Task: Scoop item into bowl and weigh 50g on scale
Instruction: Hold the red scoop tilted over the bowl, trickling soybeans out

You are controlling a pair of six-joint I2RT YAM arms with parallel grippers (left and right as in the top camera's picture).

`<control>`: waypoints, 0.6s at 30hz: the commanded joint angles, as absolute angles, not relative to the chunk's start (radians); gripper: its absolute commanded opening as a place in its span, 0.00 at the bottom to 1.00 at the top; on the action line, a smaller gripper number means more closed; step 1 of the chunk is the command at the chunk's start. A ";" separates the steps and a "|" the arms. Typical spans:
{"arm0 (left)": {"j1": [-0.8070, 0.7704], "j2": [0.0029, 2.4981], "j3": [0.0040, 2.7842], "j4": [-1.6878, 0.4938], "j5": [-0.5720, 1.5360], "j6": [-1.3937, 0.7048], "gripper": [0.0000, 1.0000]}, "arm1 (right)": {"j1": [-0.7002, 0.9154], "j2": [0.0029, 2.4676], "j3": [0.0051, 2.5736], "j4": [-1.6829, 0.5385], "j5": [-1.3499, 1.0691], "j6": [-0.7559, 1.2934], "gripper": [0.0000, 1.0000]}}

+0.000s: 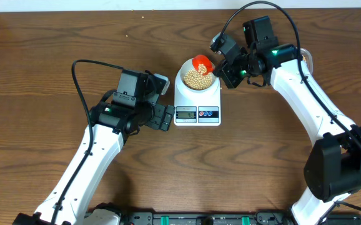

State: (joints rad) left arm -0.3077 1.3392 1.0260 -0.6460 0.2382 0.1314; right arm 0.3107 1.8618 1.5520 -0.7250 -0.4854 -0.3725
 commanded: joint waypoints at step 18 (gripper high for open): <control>-0.304 1.341 1.022 -0.646 0.247 0.134 0.91 | 0.322 1.840 1.573 -0.724 -0.485 -0.402 0.01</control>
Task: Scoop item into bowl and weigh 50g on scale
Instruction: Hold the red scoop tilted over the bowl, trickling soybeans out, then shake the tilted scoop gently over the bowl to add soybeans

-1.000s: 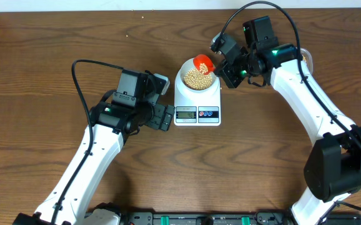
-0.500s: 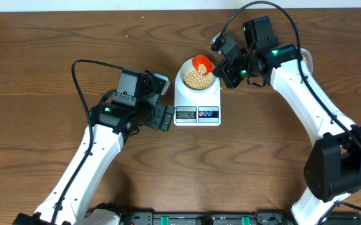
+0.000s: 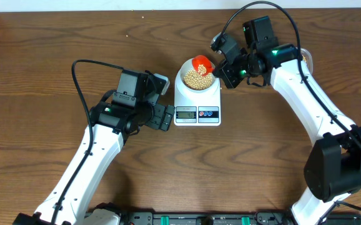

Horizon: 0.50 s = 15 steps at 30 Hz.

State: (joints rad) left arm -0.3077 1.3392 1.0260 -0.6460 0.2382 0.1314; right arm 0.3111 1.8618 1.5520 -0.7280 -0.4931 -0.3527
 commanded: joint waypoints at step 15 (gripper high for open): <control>-0.304 1.341 1.022 -0.646 0.247 0.134 0.91 | 0.361 1.840 1.573 -0.703 -0.398 -0.458 0.01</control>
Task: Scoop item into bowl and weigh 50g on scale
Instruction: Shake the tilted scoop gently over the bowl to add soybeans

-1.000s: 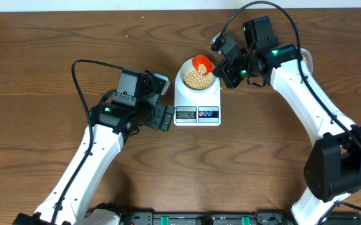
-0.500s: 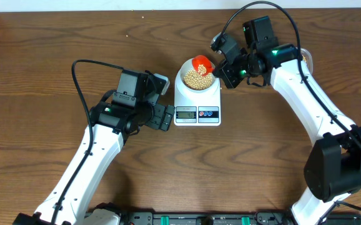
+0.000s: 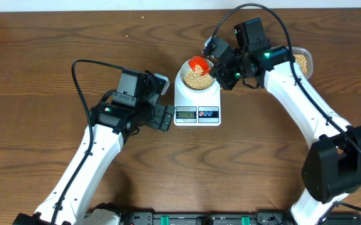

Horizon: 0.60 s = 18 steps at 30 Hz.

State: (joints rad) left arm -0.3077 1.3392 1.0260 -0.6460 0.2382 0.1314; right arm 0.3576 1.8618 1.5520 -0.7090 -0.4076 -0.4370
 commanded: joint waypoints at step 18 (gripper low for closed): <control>-0.304 1.341 1.022 -0.646 0.247 0.134 0.91 | 0.352 1.840 1.573 -0.705 -0.508 -0.330 0.01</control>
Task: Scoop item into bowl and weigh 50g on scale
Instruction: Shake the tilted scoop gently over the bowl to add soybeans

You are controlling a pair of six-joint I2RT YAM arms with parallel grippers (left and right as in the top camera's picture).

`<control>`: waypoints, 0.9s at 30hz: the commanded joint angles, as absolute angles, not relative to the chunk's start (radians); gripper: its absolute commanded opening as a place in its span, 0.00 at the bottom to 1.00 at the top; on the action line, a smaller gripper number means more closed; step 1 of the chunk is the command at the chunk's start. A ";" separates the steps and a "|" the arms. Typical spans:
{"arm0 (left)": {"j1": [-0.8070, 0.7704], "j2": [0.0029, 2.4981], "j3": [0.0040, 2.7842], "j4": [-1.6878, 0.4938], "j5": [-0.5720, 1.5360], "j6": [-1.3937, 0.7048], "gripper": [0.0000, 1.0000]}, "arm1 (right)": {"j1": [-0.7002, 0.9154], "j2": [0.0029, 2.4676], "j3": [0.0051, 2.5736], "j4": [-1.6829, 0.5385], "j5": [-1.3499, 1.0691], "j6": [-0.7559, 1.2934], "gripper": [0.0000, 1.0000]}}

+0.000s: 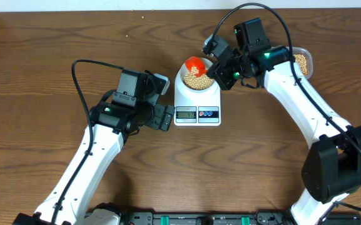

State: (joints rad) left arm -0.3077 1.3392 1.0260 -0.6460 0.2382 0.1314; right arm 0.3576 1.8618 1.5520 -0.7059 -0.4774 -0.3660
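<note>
A white bowl [196, 80] full of tan beans stands on the white scale [197, 104], whose display faces the front edge. An orange scoop [195, 63] hangs over the bowl's far rim. My right gripper [213, 67] is shut on the scoop's handle, just right of the bowl. At the far right, a clear container [302, 60] holds more beans, half hidden behind the right arm. My left gripper [164, 117] rests beside the scale's left edge, its fingers apart with nothing between them.
Black cables loop over both arms. A black rail runs along the table's front edge [193, 219]. Wooden table surface [37, 69] lies bare at the left.
The scoop has shifted slightly left over the bowl's far rim with my right gripper still on it. The left arm has not moved.
At the two oldest moments my right gripper held the scoop tilted over the bowl's far right rim. It then stood further left, uncovering the bean container at the far right, and now the scoop sits a little further left. The left arm kept still throughout.
</note>
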 commanded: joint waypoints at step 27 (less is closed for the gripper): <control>-0.304 1.341 1.022 -0.646 0.247 0.134 0.91 | 0.318 1.840 1.573 -0.707 -0.558 -0.315 0.01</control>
